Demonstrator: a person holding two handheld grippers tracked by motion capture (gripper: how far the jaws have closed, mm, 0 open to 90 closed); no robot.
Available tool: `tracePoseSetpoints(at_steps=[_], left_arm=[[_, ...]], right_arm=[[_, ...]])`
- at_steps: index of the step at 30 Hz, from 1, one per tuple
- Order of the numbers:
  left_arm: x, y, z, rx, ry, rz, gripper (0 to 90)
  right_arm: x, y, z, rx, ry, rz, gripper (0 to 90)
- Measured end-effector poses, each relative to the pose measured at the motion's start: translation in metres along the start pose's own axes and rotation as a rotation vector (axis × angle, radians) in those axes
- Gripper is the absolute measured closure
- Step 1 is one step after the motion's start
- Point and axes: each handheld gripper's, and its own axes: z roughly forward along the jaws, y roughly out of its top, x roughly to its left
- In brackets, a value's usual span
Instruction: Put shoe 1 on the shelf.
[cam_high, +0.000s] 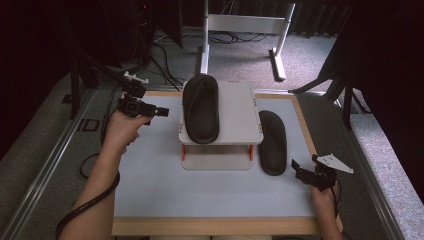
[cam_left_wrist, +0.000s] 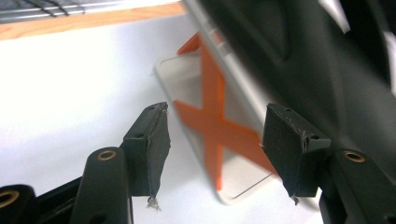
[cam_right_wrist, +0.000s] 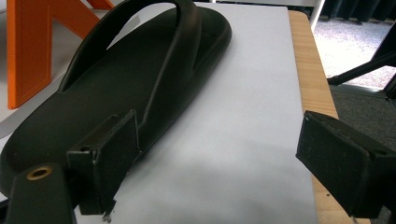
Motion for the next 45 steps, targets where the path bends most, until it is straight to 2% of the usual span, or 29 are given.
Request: tracePoseSetpoints(at_steps=[6, 10, 13, 17, 21, 22, 25, 28, 29, 31, 34, 35, 37, 39, 40, 42, 43, 45], left_arm=[[0.019, -0.024, 0.004, 0.008, 0.006, -0.031, 37.2], [0.029, -0.040, 0.009, 0.012, 0.020, -0.026, 36.3], [0.033, -0.051, 0.012, 0.019, 0.032, -0.013, 32.7], [0.039, -0.066, 0.018, 0.027, 0.033, -0.021, 27.5], [0.046, -0.083, 0.023, 0.009, 0.037, -0.015, 22.8], [0.047, -0.087, 0.024, 0.007, 0.040, -0.014, 19.0], [0.050, -0.099, 0.028, -0.004, 0.056, 0.004, 15.5], [0.052, -0.108, 0.031, -0.028, 0.069, 0.004, 13.9], [0.055, -0.115, 0.033, -0.039, 0.099, 0.003, 13.9], [0.058, -0.122, 0.035, -0.045, 0.127, 0.001, 8.7], [0.062, -0.134, 0.037, -0.087, 0.139, -0.006, 2.3], [0.062, -0.138, 0.038, -0.106, 0.143, -0.006, 1.2], [0.062, -0.147, 0.039, -0.160, 0.158, 0.027, 1.2], [0.062, -0.153, 0.040, -0.187, 0.211, 0.043, 1.2], [0.062, -0.157, 0.040, -0.218, 0.220, 0.049, 1.2], [0.062, -0.163, 0.040, -0.243, 0.263, 0.056, 1.2], [0.062, -0.167, 0.040, -0.269, 0.261, 0.057, 1.3], [0.064, -0.172, 0.040, -0.296, 0.285, 0.039, 1.3]], right_arm=[[0.000, 0.000, 0.000, 0.001, -0.002, -0.001, 12.4], [0.000, 0.000, 0.000, 0.002, -0.002, -0.003, 12.4], [0.000, 0.000, 0.000, 0.000, -0.002, -0.003, 12.3], [0.000, 0.000, 0.000, -0.002, -0.002, -0.003, 12.3], [0.000, 0.000, 0.000, -0.005, -0.004, -0.005, 12.4], [0.000, 0.000, 0.000, -0.005, -0.003, -0.005, 12.3], [0.001, 0.000, 0.000, -0.005, -0.002, -0.006, 12.4], [0.001, 0.000, 0.000, -0.004, -0.004, -0.007, 12.3], [0.001, 0.000, 0.000, -0.005, -0.003, -0.007, 12.4], [0.001, 0.000, 0.000, -0.005, -0.002, -0.006, 12.3], [0.001, 0.000, -0.001, -0.006, -0.003, -0.006, 12.3], [0.001, 0.000, -0.001, -0.007, -0.002, -0.006, 12.4], [0.001, 0.000, -0.001, -0.007, -0.001, -0.006, 12.3], [0.001, 0.000, -0.001, -0.008, -0.001, -0.006, 12.3], [0.001, 0.000, -0.001, -0.008, -0.001, -0.006, 12.3], [0.001, 0.000, -0.001, -0.007, -0.004, -0.010, 12.3], [0.002, 0.000, -0.001, -0.005, -0.012, -0.014, 12.3], [0.003, 0.000, -0.001, -0.008, -0.011, -0.032, 12.3]])
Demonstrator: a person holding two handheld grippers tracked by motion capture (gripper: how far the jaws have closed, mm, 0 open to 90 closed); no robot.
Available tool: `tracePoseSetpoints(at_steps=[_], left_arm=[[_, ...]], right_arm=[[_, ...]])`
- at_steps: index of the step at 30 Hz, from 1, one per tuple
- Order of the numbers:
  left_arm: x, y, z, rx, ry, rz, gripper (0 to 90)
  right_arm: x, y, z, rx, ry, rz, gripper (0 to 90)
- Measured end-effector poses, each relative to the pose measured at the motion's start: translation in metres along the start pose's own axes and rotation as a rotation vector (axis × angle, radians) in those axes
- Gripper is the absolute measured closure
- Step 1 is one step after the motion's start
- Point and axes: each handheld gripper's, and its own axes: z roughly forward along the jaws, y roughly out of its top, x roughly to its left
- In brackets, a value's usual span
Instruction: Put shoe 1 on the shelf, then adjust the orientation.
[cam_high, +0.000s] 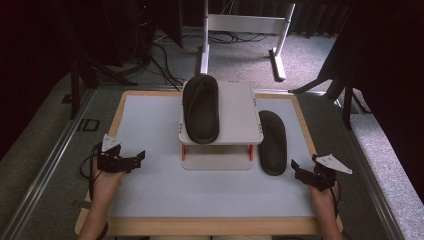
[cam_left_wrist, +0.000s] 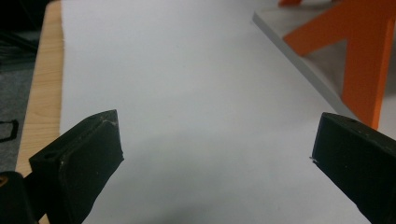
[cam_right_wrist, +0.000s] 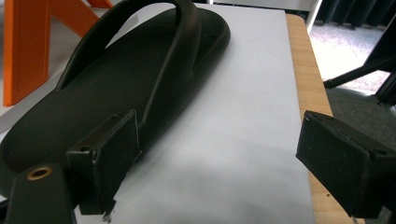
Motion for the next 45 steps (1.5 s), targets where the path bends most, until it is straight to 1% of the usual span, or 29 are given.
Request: tracePoseSetpoints(at_steps=[1, 2, 3, 4, 5, 6, 7, 8, 9, 10, 11, 12, 13, 14, 15, 16, 17, 20, 22, 24, 28, 31, 34, 37, 39, 40, 42, 44, 45], left_arm=[[0.002, -0.004, -0.001, -0.036, -0.005, -0.003, 1.3], [0.002, -0.007, -0.002, -0.052, 0.016, 0.001, 1.3], [0.002, -0.011, -0.003, -0.086, 0.035, 0.008, 1.3], [0.002, -0.014, -0.003, -0.107, 0.052, 0.019, 1.2], [0.001, -0.017, -0.004, -0.118, 0.077, 0.034, 1.2], [0.001, -0.020, -0.005, -0.142, 0.091, 0.047, 1.3], [0.001, -0.024, -0.005, -0.155, 0.095, 0.050, 1.3], [0.001, -0.028, -0.005, -0.177, 0.098, 0.049, 1.3], [0.002, -0.032, -0.004, -0.184, 0.100, 0.044, 1.3], [0.003, -0.037, -0.003, -0.178, 0.089, 0.039, 1.3], [0.005, -0.041, -0.001, -0.184, 0.070, 0.031, 1.3], [0.005, -0.044, 0.001, -0.183, 0.068, 0.023, 1.3], [0.005, -0.044, 0.001, -0.183, 0.068, 0.023, 1.3], [0.005, -0.045, -0.002, -0.206, 0.083, 0.020, 1.3], [0.005, -0.045, -0.002, -0.206, 0.083, 0.020, 1.3], [0.006, -0.047, -0.003, -0.232, 0.066, 0.002, 1.3], [0.007, -0.048, -0.004, -0.239, 0.059, 0.004, 1.3], [0.007, -0.048, -0.004, -0.244, 0.056, 0.011, 1.3], [0.005, -0.048, -0.005, -0.250, 0.069, 0.017, 1.3], [0.005, -0.049, -0.005, -0.259, 0.071, 0.019, 1.3], [0.006, -0.049, -0.006, -0.259, 0.066, 0.013, 1.4], [0.006, -0.049, -0.006, -0.264, 0.066, 0.010, 1.3], [0.005, -0.050, -0.006, -0.265, 0.069, 0.018, 1.3], [0.005, -0.050, -0.006, -0.266, 0.070, 0.025, 1.3], [0.005, -0.050, -0.006, -0.266, 0.071, 0.025, 1.3], [0.004, -0.050, -0.006, -0.269, 0.071, 0.026, 1.3], [0.004, -0.050, -0.006, -0.269, 0.073, 0.026, 1.3], [0.004, -0.050, -0.006, -0.268, 0.074, 0.027, 1.3], [0.004, -0.050, -0.006, -0.268, 0.074, 0.027, 1.4]], right_arm=[[0.000, 0.000, 0.000, 0.000, 0.003, -0.006, 12.3], [0.001, 0.000, 0.000, 0.002, -0.002, -0.012, 12.3], [0.001, 0.000, 0.000, 0.004, -0.004, -0.014, 12.3], [0.001, 0.000, 0.000, 0.004, -0.003, -0.011, 12.3], [0.001, 0.000, 0.000, 0.007, -0.007, -0.004, 12.3], [0.000, 0.000, 0.001, 0.007, -0.015, 0.000, 12.3], [0.000, 0.000, 0.000, 0.006, -0.014, 0.004, 12.3], [0.000, 0.000, 0.000, 0.007, -0.011, 0.010, 12.3], [-0.001, 0.000, 0.000, 0.006, -0.016, 0.011, 12.3], [-0.001, 0.000, 0.000, 0.008, -0.009, 0.012, 12.3], [-0.001, 0.001, 0.000, 0.017, -0.001, 0.009, 12.3], [-0.001, 0.001, 0.001, 0.028, -0.003, 0.005, 12.2], [-0.001, 0.001, 0.001, 0.028, -0.003, 0.005, 12.2], [-0.001, 0.001, 0.001, 0.033, 0.003, 0.002, 12.2], [-0.001, 0.001, 0.001, 0.033, 0.003, 0.002, 12.2], [-0.001, 0.002, 0.001, 0.037, 0.013, 0.001, 12.2], [-0.003, 0.003, 0.001, 0.045, 0.025, 0.016, 12.2], [-0.006, 0.004, 0.001, 0.052, 0.036, 0.035, 12.2], [-0.007, 0.004, 0.001, 0.067, 0.037, 0.039, 12.2], [-0.009, 0.006, 0.002, 0.086, 0.048, 0.050, 12.2], [-0.012, 0.011, 0.003, 0.112, 0.057, 0.060, 12.3], [-0.014, 0.017, 0.004, 0.134, 0.059, 0.065, 12.4], [-0.015, 0.024, 0.005, 0.147, 0.062, 0.064, 12.4], [-0.017, 0.030, 0.007, 0.160, 0.075, 0.063, 12.4], [-0.018, 0.034, 0.009, 0.176, 0.092, 0.061, 12.5], [-0.018, 0.037, 0.010, 0.182, 0.090, 0.060, 14.1], [-0.018, 0.042, 0.013, 0.204, 0.110, 0.063, 15.0], [-0.018, 0.046, 0.016, 0.221, 0.110, 0.061, 15.1], [-0.018, 0.049, 0.018, 0.232, 0.120, 0.063, 15.1]])
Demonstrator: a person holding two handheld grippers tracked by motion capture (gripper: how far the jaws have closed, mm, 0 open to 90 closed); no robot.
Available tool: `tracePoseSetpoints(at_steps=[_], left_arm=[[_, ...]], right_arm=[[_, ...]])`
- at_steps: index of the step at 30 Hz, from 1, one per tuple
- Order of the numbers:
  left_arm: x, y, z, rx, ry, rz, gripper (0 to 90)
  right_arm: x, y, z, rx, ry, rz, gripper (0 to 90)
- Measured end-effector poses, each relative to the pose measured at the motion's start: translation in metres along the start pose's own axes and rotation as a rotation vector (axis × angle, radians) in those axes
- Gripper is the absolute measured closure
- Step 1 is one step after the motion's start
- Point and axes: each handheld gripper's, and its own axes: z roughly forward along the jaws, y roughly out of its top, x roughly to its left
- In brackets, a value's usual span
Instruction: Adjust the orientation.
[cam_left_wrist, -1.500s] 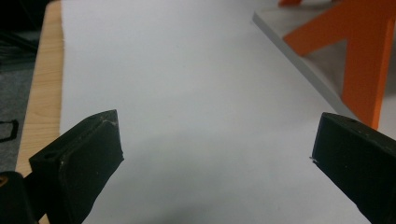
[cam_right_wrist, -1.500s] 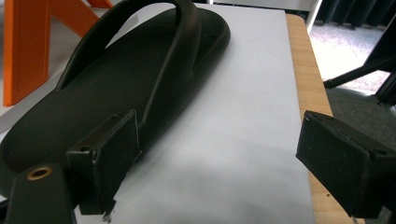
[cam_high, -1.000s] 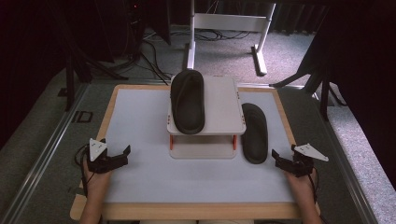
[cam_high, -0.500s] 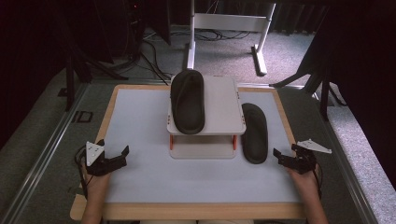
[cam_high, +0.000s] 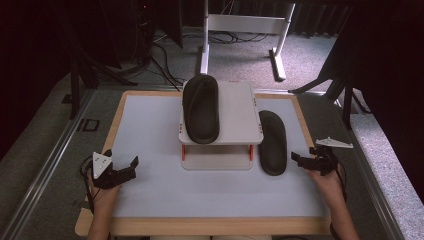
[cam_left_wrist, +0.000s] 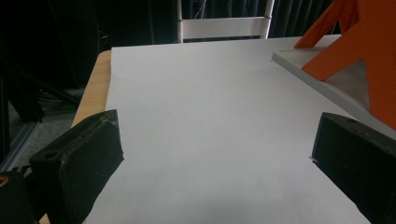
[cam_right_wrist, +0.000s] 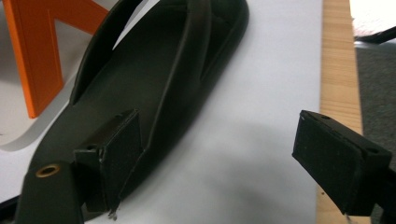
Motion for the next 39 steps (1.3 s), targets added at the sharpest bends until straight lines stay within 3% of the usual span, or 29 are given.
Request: tracePoseSetpoints(at_steps=[7, 12, 20, 22, 24, 26, 28, 33, 34, 39], left_arm=[[0.000, 0.000, 0.000, 0.002, -0.006, 0.001, 1.3], [-0.002, 0.000, -0.001, -0.001, -0.016, 0.031, 3.1], [-0.002, 0.000, -0.001, -0.005, -0.016, 0.024, 3.0], [-0.002, 0.000, -0.001, -0.007, -0.017, 0.021, 3.0], [-0.002, 0.000, -0.001, -0.007, -0.016, 0.018, 2.5], [-0.002, -0.001, -0.001, -0.010, -0.013, 0.015, 2.3], [-0.002, -0.001, -0.001, -0.011, -0.013, 0.016, 2.0], [-0.001, -0.001, -0.002, -0.015, -0.034, 0.012, 1.3], [-0.001, -0.001, -0.002, -0.015, -0.037, 0.010, 1.3], [-0.001, -0.001, -0.001, -0.009, -0.039, 0.012, 1.3]], right_arm=[[0.002, 0.016, 0.006, 0.028, 0.011, -0.016, 16.9], [0.004, 0.030, 0.012, 0.065, 0.017, -0.033, 20.4], [0.011, 0.056, 0.022, 0.109, 0.014, -0.067, 20.5], [0.012, 0.064, 0.024, 0.112, 0.012, -0.078, 25.5], [0.010, 0.075, 0.028, 0.141, 0.048, -0.068, 30.3], [0.010, 0.077, 0.029, 0.141, 0.042, -0.076, 34.3], [0.009, 0.088, 0.035, 0.175, 0.089, -0.081, 40.1], [0.011, 0.098, 0.042, 0.205, 0.093, -0.125, 44.7], [0.013, 0.102, 0.047, 0.235, 0.071, -0.160, 45.4], [0.013, 0.109, 0.058, 0.294, 0.073, -0.151, 46.6]])
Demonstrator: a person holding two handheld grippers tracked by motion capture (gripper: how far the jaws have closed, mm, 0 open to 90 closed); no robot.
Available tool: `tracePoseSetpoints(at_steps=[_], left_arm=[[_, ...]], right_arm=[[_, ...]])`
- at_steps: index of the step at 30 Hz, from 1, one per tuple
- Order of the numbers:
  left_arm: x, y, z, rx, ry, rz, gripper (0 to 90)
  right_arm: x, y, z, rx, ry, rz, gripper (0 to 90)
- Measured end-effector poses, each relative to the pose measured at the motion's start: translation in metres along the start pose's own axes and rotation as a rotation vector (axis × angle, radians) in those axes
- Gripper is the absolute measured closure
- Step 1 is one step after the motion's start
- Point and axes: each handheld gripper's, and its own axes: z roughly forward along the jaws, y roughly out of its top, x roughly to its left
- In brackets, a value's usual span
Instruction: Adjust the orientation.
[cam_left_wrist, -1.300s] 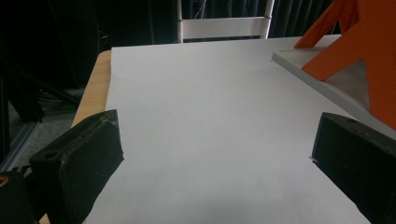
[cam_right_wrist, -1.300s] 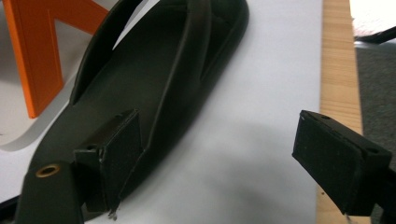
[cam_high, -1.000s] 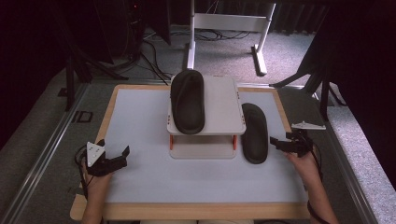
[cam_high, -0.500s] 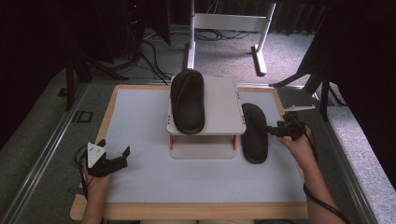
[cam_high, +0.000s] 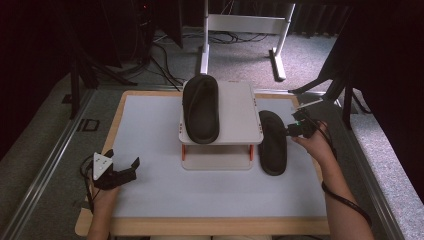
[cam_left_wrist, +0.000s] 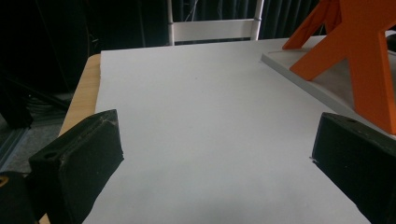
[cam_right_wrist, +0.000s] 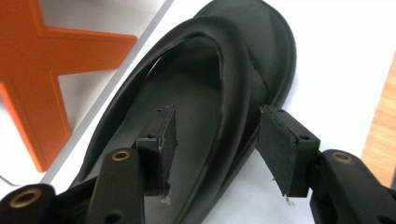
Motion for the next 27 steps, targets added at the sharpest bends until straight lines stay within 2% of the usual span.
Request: tracePoseSetpoints(at_steps=[1, 5, 8, 10, 12, 14, 19, 23, 27], left_arm=[[0.000, 0.000, 0.000, 0.001, -0.003, 0.002, 1.3], [0.000, 0.000, 0.000, 0.005, -0.012, 0.008, 1.4], [0.000, 0.000, 0.001, 0.008, -0.014, 0.009, 1.4], [0.000, 0.000, 0.001, 0.010, -0.013, 0.010, 1.4], [0.000, 0.000, 0.001, 0.010, -0.015, 0.012, 1.4], [0.000, 0.001, 0.001, 0.013, -0.014, 0.010, 1.4], [-0.001, 0.001, 0.001, 0.014, -0.012, 0.012, 1.4], [-0.001, 0.001, 0.002, 0.018, -0.010, 0.015, 1.4], [-0.001, 0.001, 0.002, 0.025, -0.010, 0.016, 1.4]], right_arm=[[-0.001, 0.002, 0.003, 0.018, 0.010, 0.008, 46.6], [-0.007, 0.010, 0.016, 0.093, -0.005, 0.043, 45.4], [-0.007, 0.011, 0.018, 0.103, -0.007, 0.047, 45.4], [-0.010, 0.017, 0.024, 0.146, -0.023, 0.076, 43.7], [-0.010, 0.020, 0.027, 0.164, -0.039, 0.083, 43.6], [-0.009, 0.023, 0.029, 0.179, -0.024, 0.099, 49.2], [-0.002, 0.025, 0.033, 0.226, -0.061, 0.118, 63.6], [-0.003, 0.025, 0.036, 0.265, -0.074, 0.208, 68.0], [-0.002, 0.024, 0.037, 0.270, -0.091, 0.216, 72.4]])
